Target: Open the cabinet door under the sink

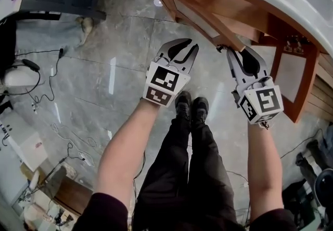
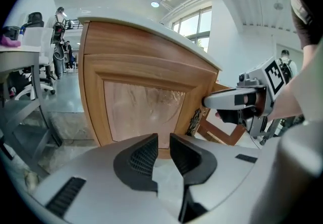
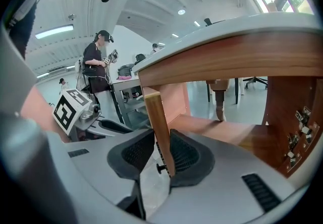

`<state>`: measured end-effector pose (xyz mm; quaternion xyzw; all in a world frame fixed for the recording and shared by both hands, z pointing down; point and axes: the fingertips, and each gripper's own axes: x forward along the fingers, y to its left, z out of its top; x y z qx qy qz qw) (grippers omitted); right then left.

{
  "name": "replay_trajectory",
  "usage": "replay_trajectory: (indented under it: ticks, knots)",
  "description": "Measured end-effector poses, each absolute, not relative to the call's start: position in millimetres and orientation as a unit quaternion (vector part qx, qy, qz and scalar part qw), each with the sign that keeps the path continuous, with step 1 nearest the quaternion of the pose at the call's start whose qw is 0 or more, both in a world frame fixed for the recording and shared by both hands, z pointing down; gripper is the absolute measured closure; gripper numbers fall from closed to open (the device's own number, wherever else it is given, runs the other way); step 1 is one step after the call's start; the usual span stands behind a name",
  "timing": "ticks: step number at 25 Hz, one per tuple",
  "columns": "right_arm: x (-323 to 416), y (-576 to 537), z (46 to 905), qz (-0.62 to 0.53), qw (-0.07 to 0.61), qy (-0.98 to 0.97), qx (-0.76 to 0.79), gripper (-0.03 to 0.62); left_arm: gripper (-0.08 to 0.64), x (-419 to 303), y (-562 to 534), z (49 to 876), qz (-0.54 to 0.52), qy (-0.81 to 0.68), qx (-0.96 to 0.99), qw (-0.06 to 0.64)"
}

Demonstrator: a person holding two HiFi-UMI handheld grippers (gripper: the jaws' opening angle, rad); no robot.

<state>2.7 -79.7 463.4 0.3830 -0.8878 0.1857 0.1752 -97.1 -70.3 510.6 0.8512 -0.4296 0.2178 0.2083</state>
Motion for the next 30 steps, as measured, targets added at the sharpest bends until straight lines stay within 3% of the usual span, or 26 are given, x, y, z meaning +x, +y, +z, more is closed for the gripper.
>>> replay_trajectory:
  ticks: [30]
  knots:
    - [-70,1,464,0.214,0.158,-0.844,0.466,0.485,0.484,-190,-28,488,0.21,-0.413,0.864,0.196]
